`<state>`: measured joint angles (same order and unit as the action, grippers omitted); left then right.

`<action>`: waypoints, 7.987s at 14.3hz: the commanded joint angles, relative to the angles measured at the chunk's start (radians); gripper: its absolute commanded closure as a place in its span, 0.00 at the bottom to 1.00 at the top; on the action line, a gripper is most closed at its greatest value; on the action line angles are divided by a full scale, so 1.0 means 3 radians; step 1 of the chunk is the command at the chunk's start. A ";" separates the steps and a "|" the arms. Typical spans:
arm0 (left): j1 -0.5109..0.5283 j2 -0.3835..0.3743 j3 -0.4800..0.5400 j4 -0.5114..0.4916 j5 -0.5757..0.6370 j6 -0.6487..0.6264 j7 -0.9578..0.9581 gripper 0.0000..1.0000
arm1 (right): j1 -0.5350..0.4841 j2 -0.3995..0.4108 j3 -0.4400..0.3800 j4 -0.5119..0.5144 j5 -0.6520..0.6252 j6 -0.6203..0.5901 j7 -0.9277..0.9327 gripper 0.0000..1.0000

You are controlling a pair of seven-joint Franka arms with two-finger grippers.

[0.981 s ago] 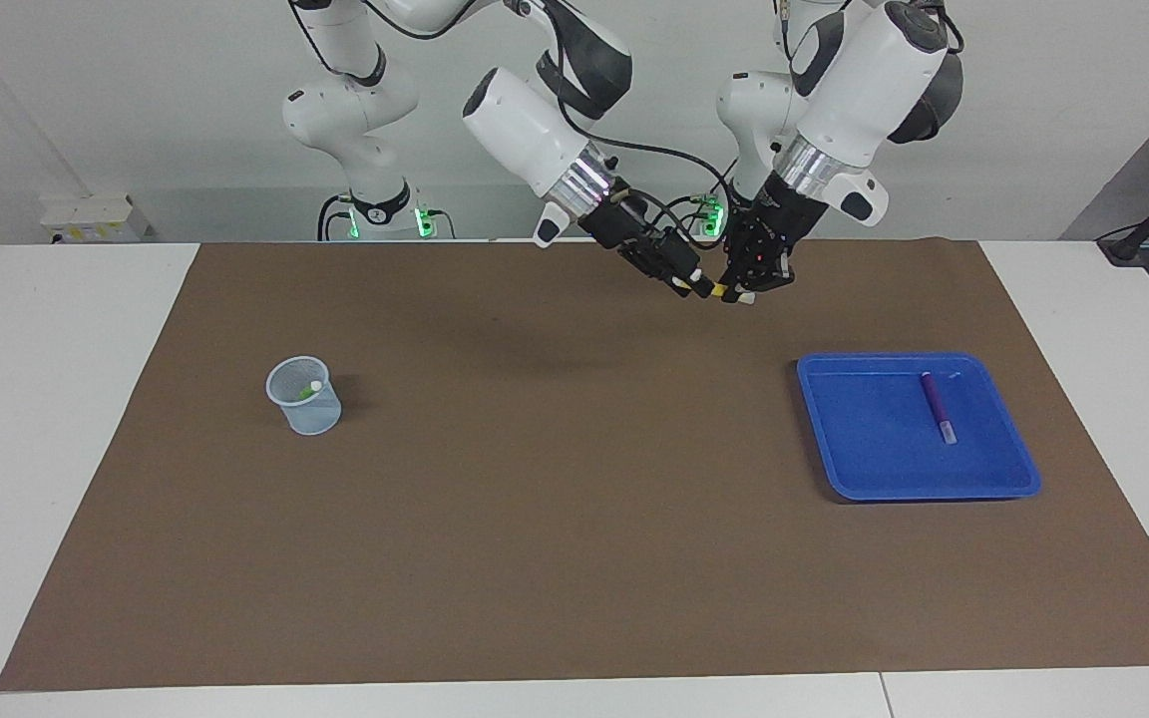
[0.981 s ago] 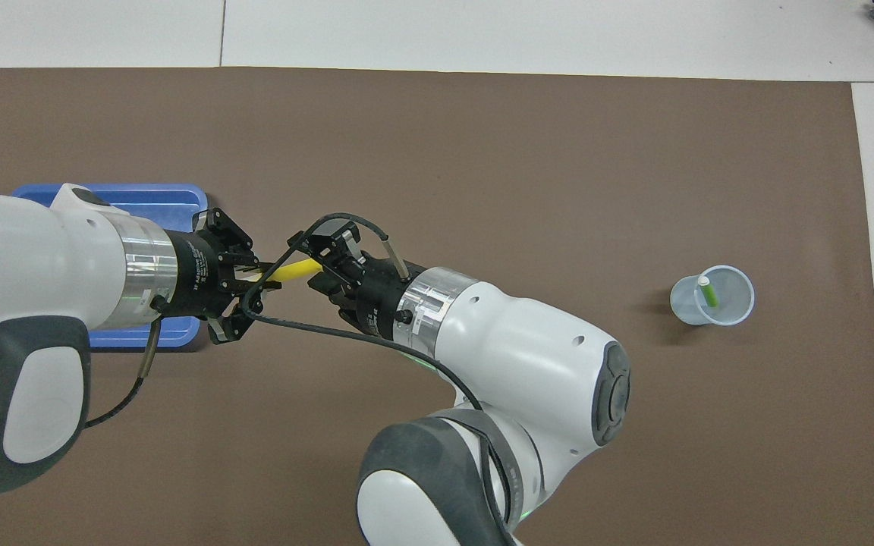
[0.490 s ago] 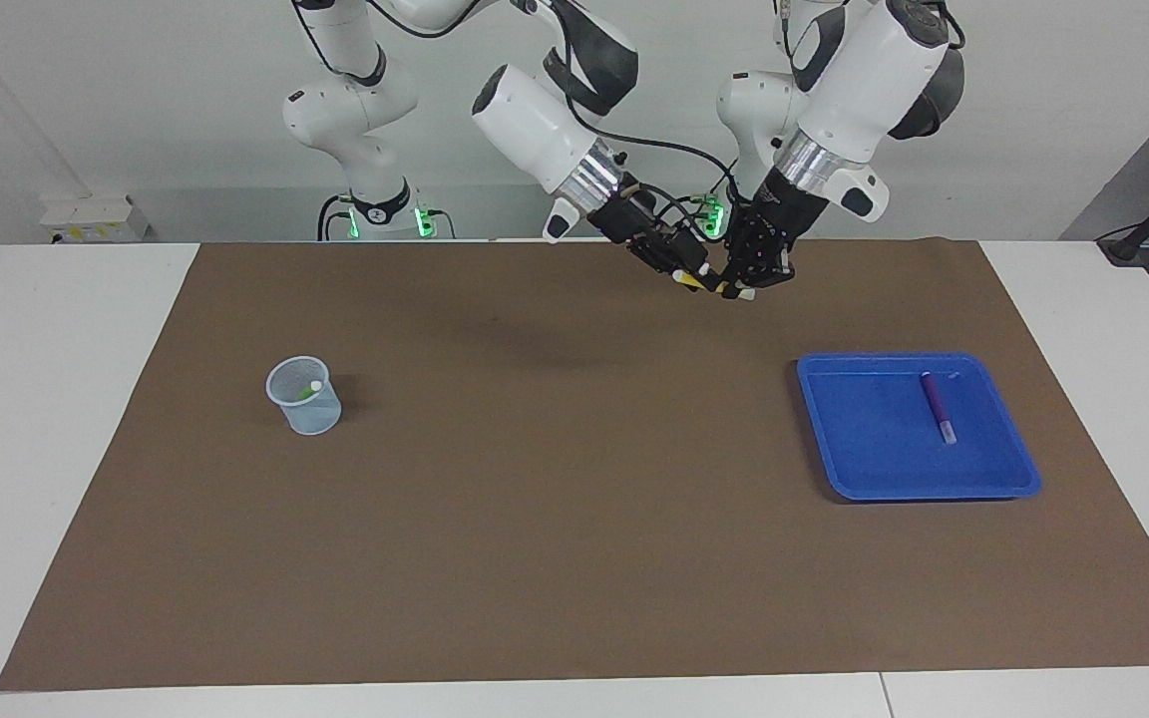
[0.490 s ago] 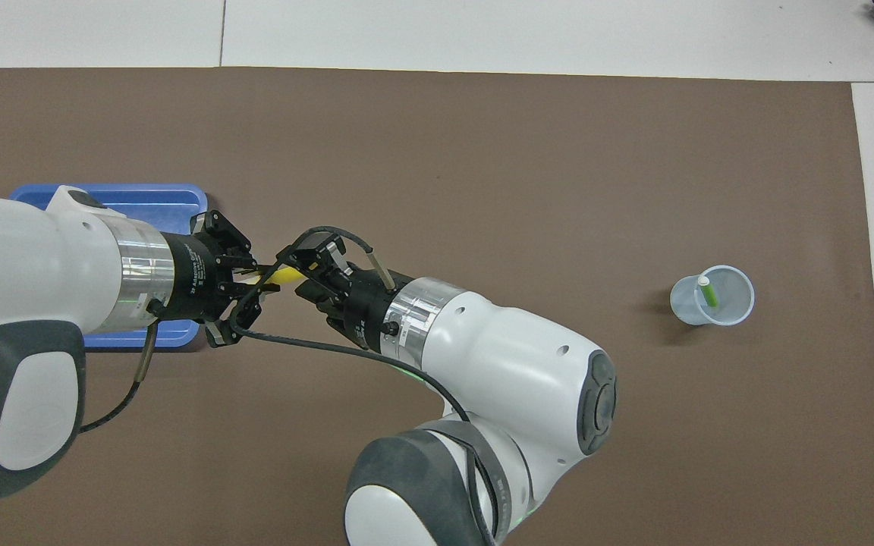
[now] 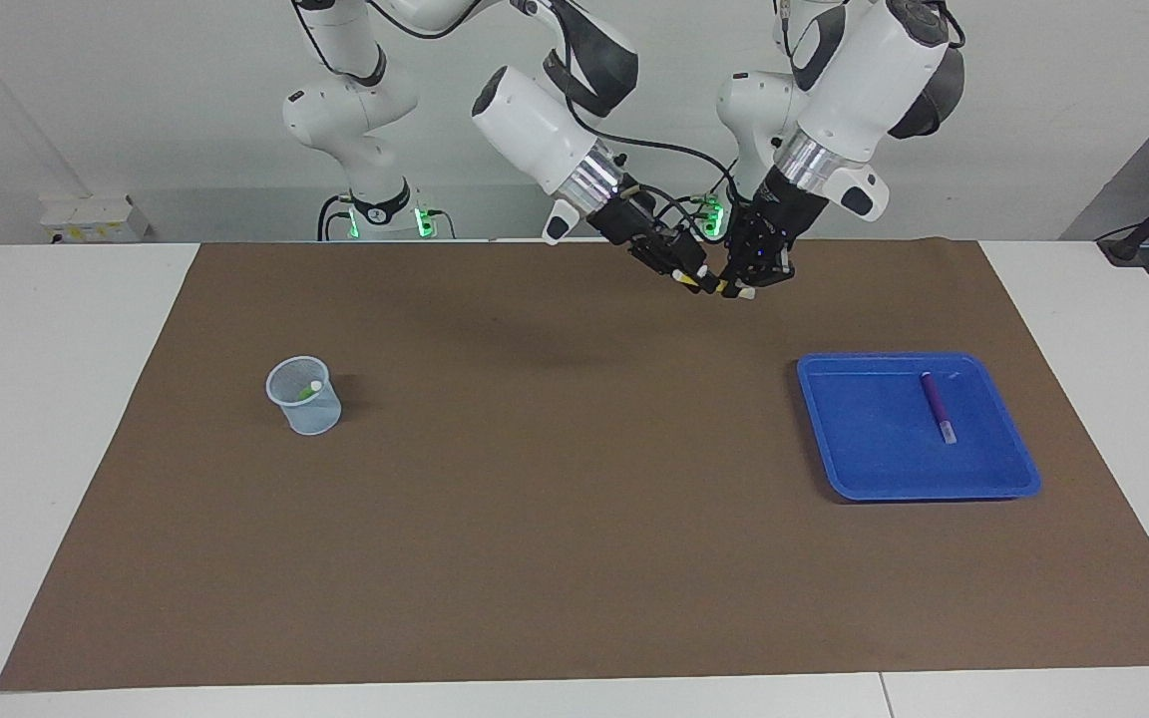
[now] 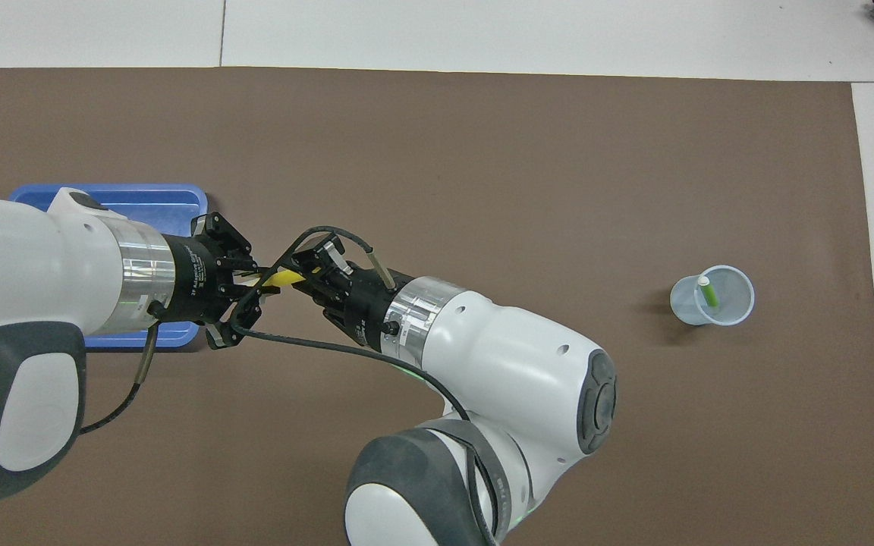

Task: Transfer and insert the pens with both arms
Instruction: 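Close the right gripper on the yellow pen and open the left gripper, then carry the yellow pen to the cup while the left gripper reaches the purple pen, then lower the yellow pen into the cup with the right gripper, then grasp the purple pen with the left gripper while the right gripper withdraws, then lift the purple pen with the left gripper while the right gripper approaches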

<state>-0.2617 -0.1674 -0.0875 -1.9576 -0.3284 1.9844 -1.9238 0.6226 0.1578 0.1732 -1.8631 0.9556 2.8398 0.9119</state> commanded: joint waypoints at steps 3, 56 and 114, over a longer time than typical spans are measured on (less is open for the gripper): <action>-0.0053 -0.0112 0.0041 -0.0091 -0.0041 -0.0039 -0.0025 1.00 | -0.0030 0.0031 0.0011 0.0023 0.0072 0.0060 -0.0105 1.00; 0.1992 0.1263 0.0087 -0.0536 0.0808 0.1474 0.7737 0.23 | -0.2612 -0.0577 -0.0005 -0.0779 -0.3574 -0.2323 -0.5622 1.00; 0.0229 0.0047 0.0041 -0.0076 0.0087 0.0084 0.0360 1.00 | -0.1120 -0.0633 0.0026 -0.0585 -0.0194 -0.1603 -0.1179 0.00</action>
<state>-0.1543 -0.1088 -0.0893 -1.9476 -0.2855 2.0246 -1.7226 0.2432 -0.0309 0.1806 -2.0317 0.8583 2.2985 0.5159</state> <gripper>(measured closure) 0.833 0.000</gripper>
